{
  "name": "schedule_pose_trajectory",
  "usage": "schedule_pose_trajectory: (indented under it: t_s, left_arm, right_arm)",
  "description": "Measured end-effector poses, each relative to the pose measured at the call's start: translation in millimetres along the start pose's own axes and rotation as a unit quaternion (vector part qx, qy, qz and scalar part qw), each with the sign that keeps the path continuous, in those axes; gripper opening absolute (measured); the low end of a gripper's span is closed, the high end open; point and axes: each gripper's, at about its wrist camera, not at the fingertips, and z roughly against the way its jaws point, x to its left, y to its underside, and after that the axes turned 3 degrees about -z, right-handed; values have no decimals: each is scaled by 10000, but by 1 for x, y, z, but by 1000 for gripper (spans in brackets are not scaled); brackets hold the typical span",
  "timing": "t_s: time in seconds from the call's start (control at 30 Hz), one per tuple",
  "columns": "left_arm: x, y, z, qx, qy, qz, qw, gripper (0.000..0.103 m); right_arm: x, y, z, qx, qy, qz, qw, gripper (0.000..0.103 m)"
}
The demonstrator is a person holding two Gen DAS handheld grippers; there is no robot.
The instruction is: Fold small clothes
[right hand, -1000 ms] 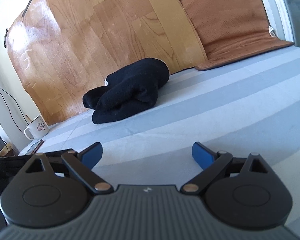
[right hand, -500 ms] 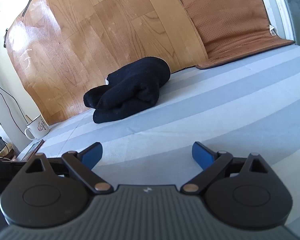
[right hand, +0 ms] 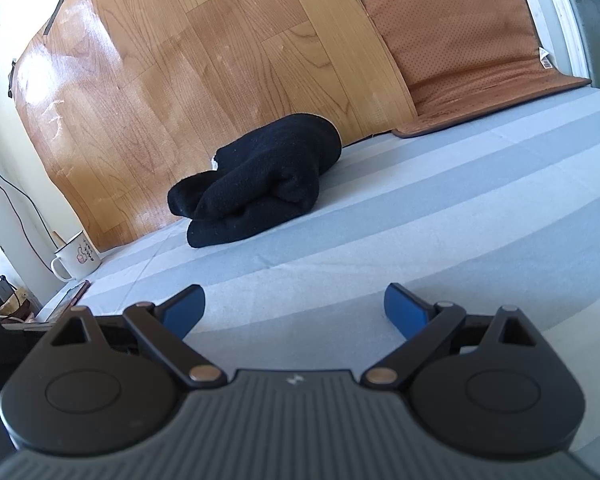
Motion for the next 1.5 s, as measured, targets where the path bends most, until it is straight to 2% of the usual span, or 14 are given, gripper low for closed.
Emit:
schedule_pose_trajectory:
  t_s: [1.5]
  left_arm:
    - [-1, 0, 4, 10, 39, -23, 10000, 103]
  right_arm:
    - [0, 0, -1, 11, 4, 12, 10000, 98]
